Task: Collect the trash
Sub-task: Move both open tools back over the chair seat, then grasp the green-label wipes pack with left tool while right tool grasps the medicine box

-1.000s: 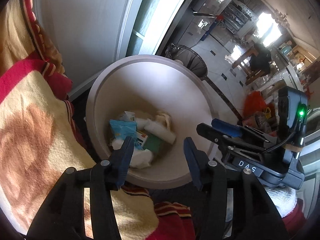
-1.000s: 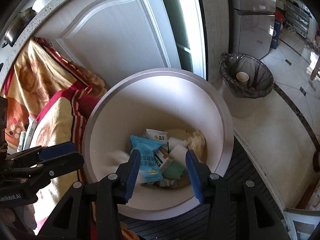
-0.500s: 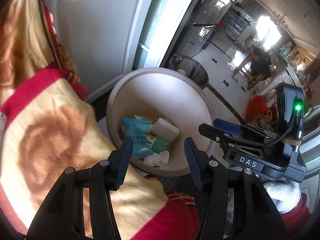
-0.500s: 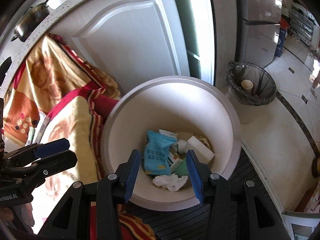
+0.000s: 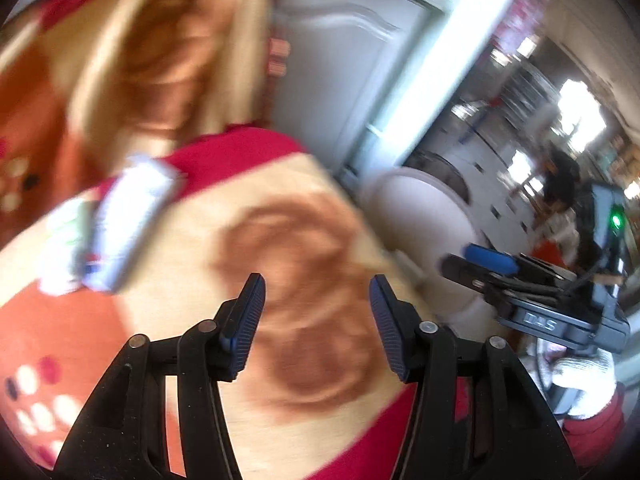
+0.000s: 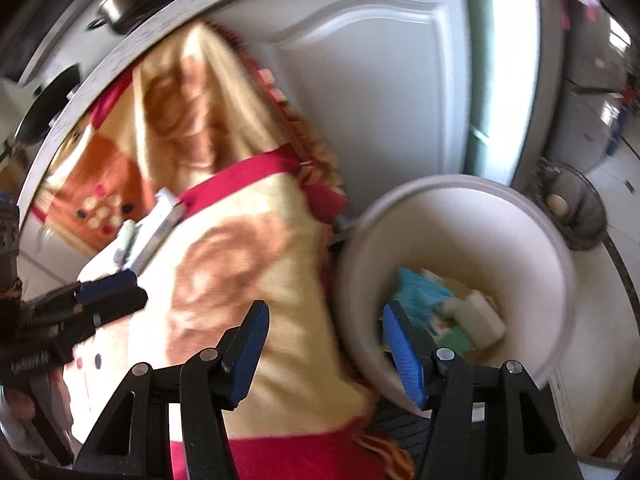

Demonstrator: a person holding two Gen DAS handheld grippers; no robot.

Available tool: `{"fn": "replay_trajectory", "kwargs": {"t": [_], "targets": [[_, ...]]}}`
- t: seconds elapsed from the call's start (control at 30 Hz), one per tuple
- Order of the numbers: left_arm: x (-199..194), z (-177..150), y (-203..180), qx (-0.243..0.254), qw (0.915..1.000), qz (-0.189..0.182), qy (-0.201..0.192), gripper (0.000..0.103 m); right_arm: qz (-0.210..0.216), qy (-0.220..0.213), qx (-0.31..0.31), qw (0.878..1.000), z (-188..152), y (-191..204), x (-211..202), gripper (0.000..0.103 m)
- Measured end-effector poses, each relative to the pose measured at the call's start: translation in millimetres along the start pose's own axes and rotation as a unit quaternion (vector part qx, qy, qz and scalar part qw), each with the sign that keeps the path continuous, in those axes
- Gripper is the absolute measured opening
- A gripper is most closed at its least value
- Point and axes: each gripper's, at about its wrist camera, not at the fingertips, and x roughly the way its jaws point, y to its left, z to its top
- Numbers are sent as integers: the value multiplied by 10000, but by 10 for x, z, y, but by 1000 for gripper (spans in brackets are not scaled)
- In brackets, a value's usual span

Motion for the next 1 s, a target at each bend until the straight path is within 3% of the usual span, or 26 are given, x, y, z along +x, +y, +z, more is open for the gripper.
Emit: {"fn": "replay_trajectory", "kwargs": {"t": [0.13,0.23,0.33,0.77,0.8,0.83,1.0], "targets": [[-182,38,639,-575,9974,420,-147,66,222,57,-211,9995,30,321,114,58],[-207,103,1109,-972,9925,721,-192,67,346,125,-388,9986,44,552,209,58],[-138,142,1424,-1340,9878,772,-155,67,450,173,-557,9973,67,750,265,58],[219,251,1836,-1707,9812,889,105,66,689,318,-998,9921,221,1324,492,63],[230,256,1859,-1717,9811,889,102,59,703,334,-999,9919,236,1358,521,63],[221,246,1881,-1712,9809,918,128,38,729,346,-986,9918,253,1387,551,63],[-15,130,2076,-1786,9805,820,-8,16,953,460,-759,9915,385,1566,779,63]]}}
